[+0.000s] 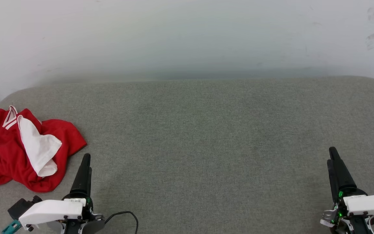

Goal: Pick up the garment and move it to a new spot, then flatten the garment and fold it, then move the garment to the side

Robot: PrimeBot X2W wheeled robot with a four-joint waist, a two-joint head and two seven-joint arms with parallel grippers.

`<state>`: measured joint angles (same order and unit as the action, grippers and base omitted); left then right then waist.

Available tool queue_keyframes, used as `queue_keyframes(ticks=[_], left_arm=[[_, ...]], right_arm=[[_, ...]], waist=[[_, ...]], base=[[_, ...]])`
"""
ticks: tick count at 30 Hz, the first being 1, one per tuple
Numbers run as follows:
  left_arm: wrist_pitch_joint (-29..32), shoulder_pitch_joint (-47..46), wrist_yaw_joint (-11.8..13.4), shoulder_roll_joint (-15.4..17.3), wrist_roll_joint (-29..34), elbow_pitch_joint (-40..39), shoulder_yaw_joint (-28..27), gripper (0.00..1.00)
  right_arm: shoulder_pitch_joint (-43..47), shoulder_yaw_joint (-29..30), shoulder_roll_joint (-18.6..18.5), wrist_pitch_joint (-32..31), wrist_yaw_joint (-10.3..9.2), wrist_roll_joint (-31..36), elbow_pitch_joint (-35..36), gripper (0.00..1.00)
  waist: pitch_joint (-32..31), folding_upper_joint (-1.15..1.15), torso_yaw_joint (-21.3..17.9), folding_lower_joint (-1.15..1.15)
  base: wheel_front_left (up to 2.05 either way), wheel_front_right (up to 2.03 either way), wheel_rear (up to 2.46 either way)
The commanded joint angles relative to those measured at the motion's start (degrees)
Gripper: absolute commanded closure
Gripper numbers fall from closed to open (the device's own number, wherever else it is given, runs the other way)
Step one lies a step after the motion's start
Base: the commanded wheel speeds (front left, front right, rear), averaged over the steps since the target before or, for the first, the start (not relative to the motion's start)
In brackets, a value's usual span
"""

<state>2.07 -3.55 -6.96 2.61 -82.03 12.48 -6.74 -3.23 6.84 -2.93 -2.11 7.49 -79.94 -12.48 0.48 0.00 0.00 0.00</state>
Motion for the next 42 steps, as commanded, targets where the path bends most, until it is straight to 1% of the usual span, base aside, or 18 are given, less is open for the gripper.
queue_keyframes(ticks=[1,5,11,20,30,31,42], left_arm=[[-0.8,-0.96,0.54,0.17,2.93,-2.09,-0.13,0.0],[-1.78,-0.84,1.85,0.18,8.04,-3.87,0.4,0.0],[-3.16,-0.44,4.07,0.19,16.25,-5.27,1.61,0.0],[-5.1,0.14,6.52,0.22,27.16,-6.65,3.31,0.0],[-7.03,0.7,8.11,0.24,37.46,-7.61,5.26,0.0],[-7.03,0.7,8.11,0.24,37.46,-7.61,5.26,0.0],[-8.99,1.37,9.07,0.32,46.32,-8.43,6.76,0.0]], right_arm=[[-0.52,0.29,-0.01,0.76,0.0,2.86,2.03,0.0],[-0.43,0.19,-0.01,1.74,0.0,8.06,3.51,0.0],[-0.04,-0.88,0.0,3.13,0.0,17.72,5.9,0.0],[0.6,-2.31,0.0,5.06,0.0,29.72,7.94,0.0],[1.44,-3.41,0.01,7.02,0.0,39.67,9.12,0.0],[1.44,-3.41,0.01,7.02,0.0,39.67,9.12,0.0],[2.32,-4.02,0.03,8.95,0.0,48.3,10.32,0.0]], waist=[[0.04,0.0,0.01,0.0],[0.14,0.0,0.06,0.0],[0.35,0.0,0.11,0.0],[0.72,0.0,0.16,0.0],[0.96,0.0,0.14,0.0],[0.96,0.0,0.14,0.0],[1.1,0.0,0.15,0.0]], base=[[0.0,0.0,0.0],[0.0,0.0,0.0],[0.0,0.0,0.0],[0.0,0.0,0.0],[0.0,0.0,0.0],[0.0,0.0,0.0],[0.0,0.0,0.0]])
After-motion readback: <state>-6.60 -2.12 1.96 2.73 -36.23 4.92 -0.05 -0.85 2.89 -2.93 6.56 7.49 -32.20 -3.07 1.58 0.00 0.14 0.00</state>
